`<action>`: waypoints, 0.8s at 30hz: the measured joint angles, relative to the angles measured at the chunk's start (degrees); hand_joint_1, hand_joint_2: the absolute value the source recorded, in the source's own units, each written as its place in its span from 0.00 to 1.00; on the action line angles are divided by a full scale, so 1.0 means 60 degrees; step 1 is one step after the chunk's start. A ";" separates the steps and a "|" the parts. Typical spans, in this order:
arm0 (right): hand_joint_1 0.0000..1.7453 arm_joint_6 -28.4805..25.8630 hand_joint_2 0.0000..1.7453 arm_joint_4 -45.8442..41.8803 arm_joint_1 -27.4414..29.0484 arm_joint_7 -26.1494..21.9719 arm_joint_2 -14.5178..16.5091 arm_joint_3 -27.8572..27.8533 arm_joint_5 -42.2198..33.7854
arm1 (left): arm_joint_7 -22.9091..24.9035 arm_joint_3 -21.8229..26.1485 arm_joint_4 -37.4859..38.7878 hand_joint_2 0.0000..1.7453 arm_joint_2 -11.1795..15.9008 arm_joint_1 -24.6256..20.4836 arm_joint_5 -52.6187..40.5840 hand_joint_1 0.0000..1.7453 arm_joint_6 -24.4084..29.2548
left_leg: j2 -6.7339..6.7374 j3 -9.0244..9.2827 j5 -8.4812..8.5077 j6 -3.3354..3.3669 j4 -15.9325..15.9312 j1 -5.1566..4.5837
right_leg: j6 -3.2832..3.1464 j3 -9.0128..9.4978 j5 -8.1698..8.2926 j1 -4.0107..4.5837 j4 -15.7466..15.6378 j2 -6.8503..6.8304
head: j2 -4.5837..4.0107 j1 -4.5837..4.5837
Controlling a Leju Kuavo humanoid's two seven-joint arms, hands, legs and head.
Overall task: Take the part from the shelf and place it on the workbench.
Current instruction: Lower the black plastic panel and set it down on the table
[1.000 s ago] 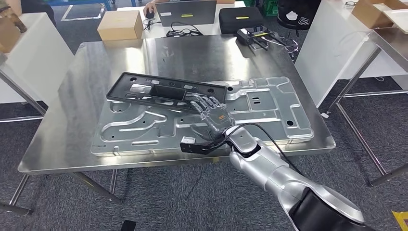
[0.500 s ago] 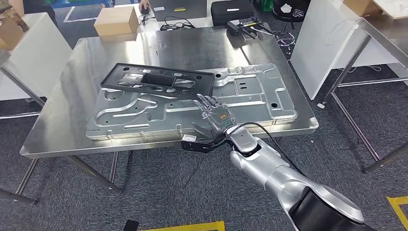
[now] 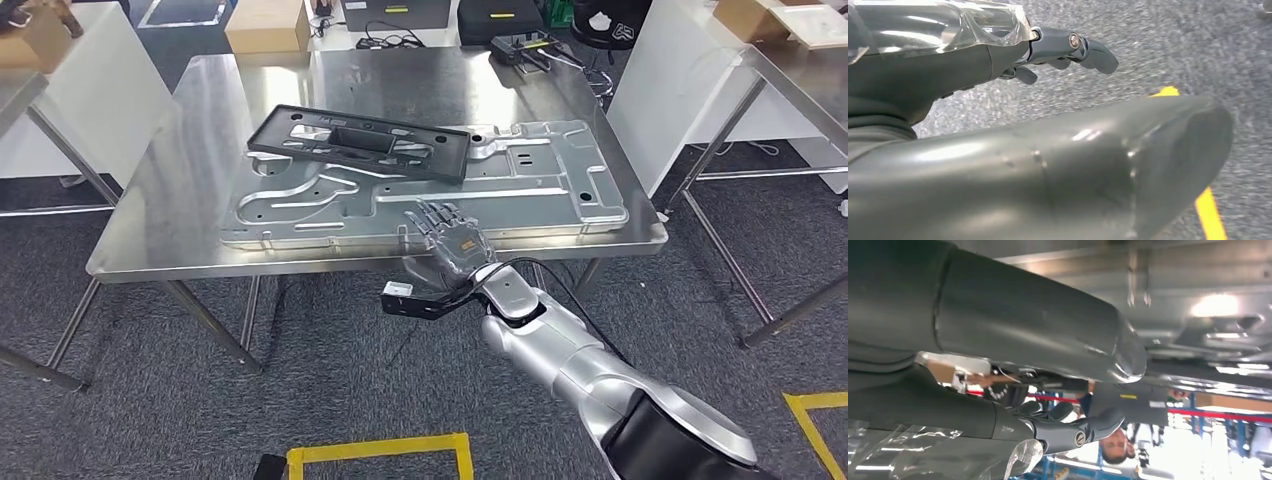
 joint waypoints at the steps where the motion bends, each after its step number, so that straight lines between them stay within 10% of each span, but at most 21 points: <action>1: 0.00 -0.0056 0.00 0.0043 0.0009 -0.0040 -0.0002 -0.0016 -0.0087 | 0.0038 -0.0005 -0.0010 0.00 -0.0008 -0.0006 -0.0018 0.00 -0.0007 | 0.0001 -0.0097 0.0077 -0.0021 0.0030 -0.0026 | -0.0073 0.0568 0.0134 0.0031 -0.0759 -0.0003 | 0.0000 0.0000; 4: 0.00 -0.0265 0.00 0.0195 0.0079 -0.0225 0.0004 -0.0088 -0.0310 | 0.0172 -0.0018 -0.0041 0.00 -0.0034 -0.0031 -0.0099 0.00 -0.0033 | 0.0013 -0.0227 0.0280 -0.0147 0.0086 -0.0050 | -0.0256 0.1613 0.0013 0.0122 -0.2378 -0.0035 | 0.0000 -0.0004; 7: 0.00 -0.0445 0.00 0.0405 0.0216 -0.0418 -0.0003 -0.0129 -0.0364 | 0.0261 -0.0025 -0.0042 0.00 -0.0033 -0.0034 -0.0135 0.00 -0.0036 | 0.0008 -0.0353 0.0268 -0.0336 0.0168 -0.0011 | -0.0420 0.1492 0.0239 0.0074 -0.2505 -0.0059 | 0.0000 -0.0004; 11: 0.00 -0.0391 0.00 0.0637 0.0425 -0.0461 0.0002 -0.0210 -0.0577 | 0.0367 -0.0039 -0.0042 0.00 -0.0027 -0.0030 -0.0149 0.00 -0.0044 | -0.0008 -0.1151 -0.1383 -0.0674 0.2344 0.0187 | -0.0518 0.0935 0.0706 0.0001 -0.2535 -0.0053 | 0.0000 -0.0008; 13: 0.00 -0.0047 0.00 0.0856 0.0853 -0.0412 -0.0024 -0.0423 -0.1146 | 0.0573 -0.0081 -0.0042 0.00 -0.0025 -0.0024 -0.0171 0.00 -0.0063 | -0.0004 -0.1232 -0.1449 -0.0810 0.3202 0.0305 | -0.0453 0.0680 0.0887 -0.0030 -0.2529 -0.0046 | 0.0000 -0.0010; 16: 0.00 0.0612 0.00 0.1300 0.2154 -0.0267 -0.0212 -0.0878 -0.2066 | 0.0826 -0.0160 -0.0042 0.00 -0.0026 -0.0016 -0.0114 0.00 -0.0062 | -0.0012 -0.0077 -0.0740 -0.0967 0.1921 0.0450 | -0.0282 0.0463 0.1071 -0.0120 -0.2487 -0.0068 | 0.0000 -0.0013; 18: 0.00 0.0934 0.00 0.1603 0.3252 0.0052 -0.0458 -0.1167 -0.2631 | 0.0834 -0.0180 -0.0042 0.00 -0.0028 -0.0018 0.0009 0.00 -0.0016 | -0.0072 0.0779 -0.0846 -0.0911 0.0612 0.0423 | -0.0145 0.0391 0.1155 -0.0132 -0.2455 -0.0107 | 0.0000 -0.0012; 21: 0.00 0.1112 0.00 0.1989 0.4714 0.0324 -0.0872 -0.1610 -0.3115 | 0.0811 -0.0188 -0.0042 0.00 -0.0019 0.0068 0.0139 0.00 0.0028 | -0.0093 0.0960 -0.1063 -0.0647 0.0208 0.0355 | -0.0042 0.0342 0.1116 -0.0120 -0.2420 -0.0156 | 0.0000 -0.0010; 24: 0.00 0.1303 0.00 0.2266 0.5445 0.0607 -0.1166 -0.1948 -0.3276 | 0.0810 -0.0195 -0.0042 0.00 0.0001 0.0145 0.0209 0.00 0.0048 | 0.0011 0.0947 -0.1039 -0.0521 0.0194 0.0356 | -0.0297 0.0330 0.0799 -0.0120 -0.2424 -0.0147 | 0.0000 -0.0008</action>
